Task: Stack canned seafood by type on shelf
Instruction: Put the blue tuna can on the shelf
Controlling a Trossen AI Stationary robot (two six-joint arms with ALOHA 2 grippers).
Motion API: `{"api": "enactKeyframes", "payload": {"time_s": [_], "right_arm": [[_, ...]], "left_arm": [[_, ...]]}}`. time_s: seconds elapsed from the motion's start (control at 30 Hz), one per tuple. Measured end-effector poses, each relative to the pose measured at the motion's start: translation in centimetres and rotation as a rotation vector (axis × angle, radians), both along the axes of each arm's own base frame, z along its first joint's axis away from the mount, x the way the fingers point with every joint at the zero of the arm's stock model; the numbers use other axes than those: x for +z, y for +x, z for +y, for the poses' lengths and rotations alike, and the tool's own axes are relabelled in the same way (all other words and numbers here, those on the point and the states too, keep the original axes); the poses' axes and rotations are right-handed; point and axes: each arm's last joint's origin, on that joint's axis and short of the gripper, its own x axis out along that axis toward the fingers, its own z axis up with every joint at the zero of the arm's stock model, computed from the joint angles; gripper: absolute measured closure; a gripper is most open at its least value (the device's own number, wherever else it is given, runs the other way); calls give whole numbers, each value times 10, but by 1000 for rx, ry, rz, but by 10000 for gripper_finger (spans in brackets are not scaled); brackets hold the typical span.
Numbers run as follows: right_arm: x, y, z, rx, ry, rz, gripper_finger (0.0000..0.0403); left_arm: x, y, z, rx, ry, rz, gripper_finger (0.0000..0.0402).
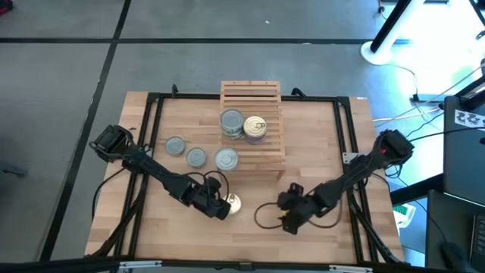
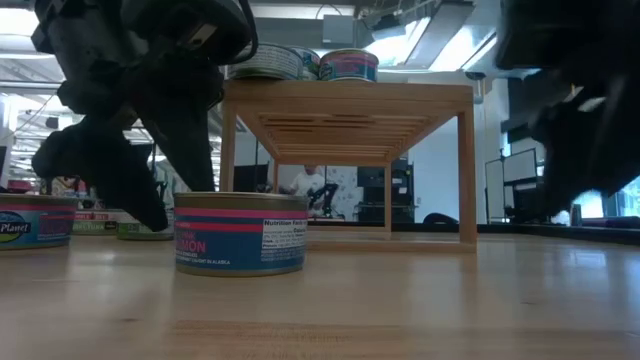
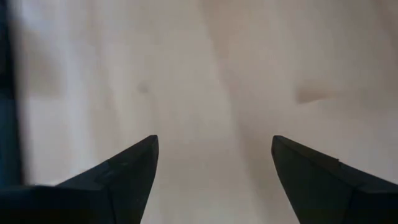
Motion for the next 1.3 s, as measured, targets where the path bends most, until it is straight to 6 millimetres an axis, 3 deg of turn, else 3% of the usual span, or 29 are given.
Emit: {"api": "enactKeyframes", "payload": {"time_s": [0.13, 0.43, 0.93, 1.3], "right_arm": [[-6, -9, 3, -62, 105, -163, 91], [-19, 5, 4, -194, 203, -361, 91], [-41, 23, 3, -318, 329, -400, 91], [-39, 24, 3, -351, 349, -423, 91]], "left_arm": [[0, 1, 2, 11, -2, 1, 208], [1, 3, 4, 29, -14, -16, 282], [-3, 9, 1, -21, -13, -46, 390], [-2, 11, 2, -89, 18, -59, 400]]}}
